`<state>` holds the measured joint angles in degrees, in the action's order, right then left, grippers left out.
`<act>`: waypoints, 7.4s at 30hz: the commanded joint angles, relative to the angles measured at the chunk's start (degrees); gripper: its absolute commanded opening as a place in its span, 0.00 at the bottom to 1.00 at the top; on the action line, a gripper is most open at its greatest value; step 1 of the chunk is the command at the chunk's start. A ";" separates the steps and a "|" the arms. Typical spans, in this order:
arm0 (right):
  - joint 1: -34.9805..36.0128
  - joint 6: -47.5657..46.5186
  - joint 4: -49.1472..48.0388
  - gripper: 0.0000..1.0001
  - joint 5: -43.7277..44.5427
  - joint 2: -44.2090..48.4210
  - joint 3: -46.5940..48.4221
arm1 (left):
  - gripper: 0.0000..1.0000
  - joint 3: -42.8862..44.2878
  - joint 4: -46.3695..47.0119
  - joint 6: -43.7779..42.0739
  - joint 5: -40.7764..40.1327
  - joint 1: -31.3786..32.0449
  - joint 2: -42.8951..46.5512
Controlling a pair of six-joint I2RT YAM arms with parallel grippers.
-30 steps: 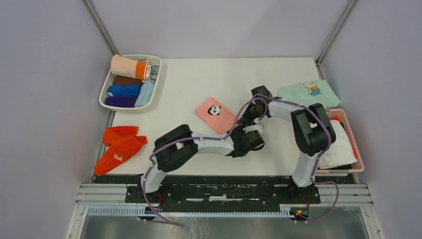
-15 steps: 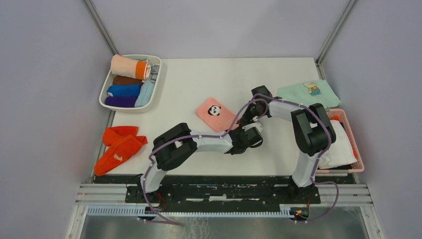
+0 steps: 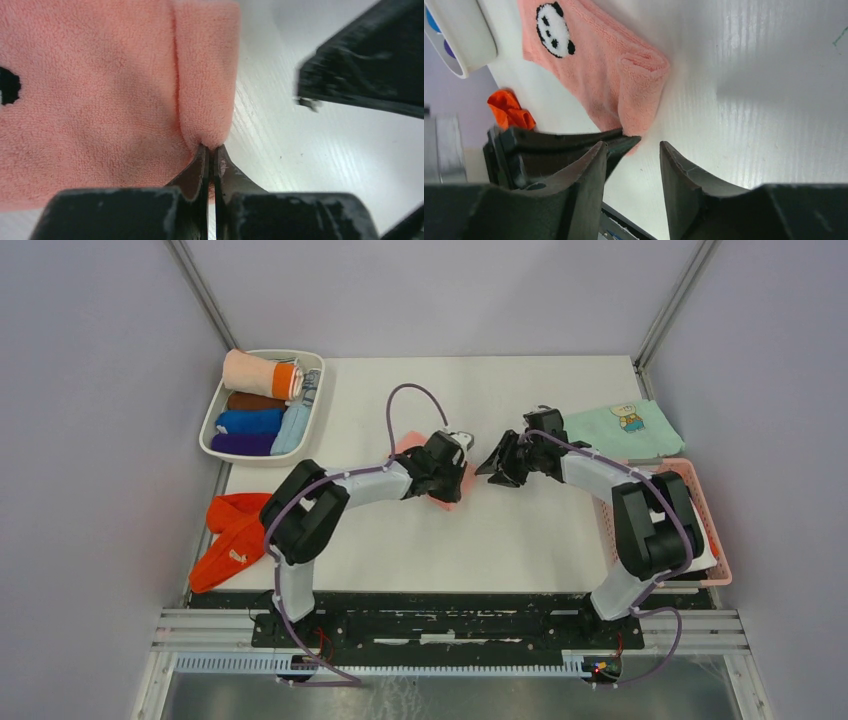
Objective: Roll the towels
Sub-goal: Roll the towel at the center of the board.
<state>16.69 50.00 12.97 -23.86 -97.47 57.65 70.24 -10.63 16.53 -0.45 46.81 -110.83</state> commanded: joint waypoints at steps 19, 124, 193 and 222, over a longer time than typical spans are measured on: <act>0.75 5.22 -26.24 0.66 -6.85 -7.02 -6.93 | 0.03 -19.34 37.90 43.85 42.08 -16.92 -5.02; -0.14 2.08 -6.56 0.58 -1.44 1.38 -1.27 | 0.03 -17.31 21.78 19.51 7.79 -0.40 8.30; 11.30 2.61 20.05 0.07 15.40 -10.02 13.32 | 0.60 -4.14 1.76 5.99 -47.37 22.88 9.67; 11.34 3.09 18.76 0.06 12.92 -10.72 13.27 | 0.56 7.87 -11.53 5.00 -57.09 25.00 -8.91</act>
<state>27.70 52.82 30.72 -11.81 -108.71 69.65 75.68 -17.91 18.76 -54.78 71.48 -118.24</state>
